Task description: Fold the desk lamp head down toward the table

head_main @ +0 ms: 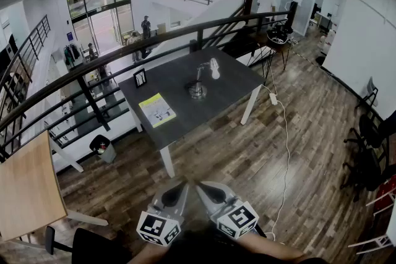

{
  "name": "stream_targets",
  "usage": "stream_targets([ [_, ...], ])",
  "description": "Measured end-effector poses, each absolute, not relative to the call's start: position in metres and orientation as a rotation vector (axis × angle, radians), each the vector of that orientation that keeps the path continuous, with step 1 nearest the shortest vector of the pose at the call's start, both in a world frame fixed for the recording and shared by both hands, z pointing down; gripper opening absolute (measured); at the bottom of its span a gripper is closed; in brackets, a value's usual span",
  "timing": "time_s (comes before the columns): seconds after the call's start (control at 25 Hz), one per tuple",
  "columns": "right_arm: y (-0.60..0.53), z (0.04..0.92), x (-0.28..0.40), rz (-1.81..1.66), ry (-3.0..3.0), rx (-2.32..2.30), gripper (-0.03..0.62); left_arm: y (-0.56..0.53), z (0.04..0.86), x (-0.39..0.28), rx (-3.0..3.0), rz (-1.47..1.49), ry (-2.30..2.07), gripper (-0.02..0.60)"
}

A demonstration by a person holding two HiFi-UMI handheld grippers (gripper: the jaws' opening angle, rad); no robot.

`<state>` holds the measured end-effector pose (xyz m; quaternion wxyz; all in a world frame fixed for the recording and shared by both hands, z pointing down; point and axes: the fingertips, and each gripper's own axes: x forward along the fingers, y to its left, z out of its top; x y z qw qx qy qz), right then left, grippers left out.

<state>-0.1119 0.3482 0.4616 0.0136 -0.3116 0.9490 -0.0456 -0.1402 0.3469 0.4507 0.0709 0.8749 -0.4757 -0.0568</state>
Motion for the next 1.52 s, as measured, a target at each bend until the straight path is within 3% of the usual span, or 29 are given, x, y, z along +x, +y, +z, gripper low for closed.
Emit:
stream_targets([
  [0.56, 0.294, 0.467, -0.077, -0.173, 2.941, -0.987, 0.002, 0.293, 0.459, -0.102, 2.632, -0.144, -1.391, 0.002],
  [1.52, 0.145, 0.461, 0.084, -0.215, 2.916, -0.946, 0.003, 0.132, 0.443, 0.049, 2.639, -0.201, -1.431, 0.002],
])
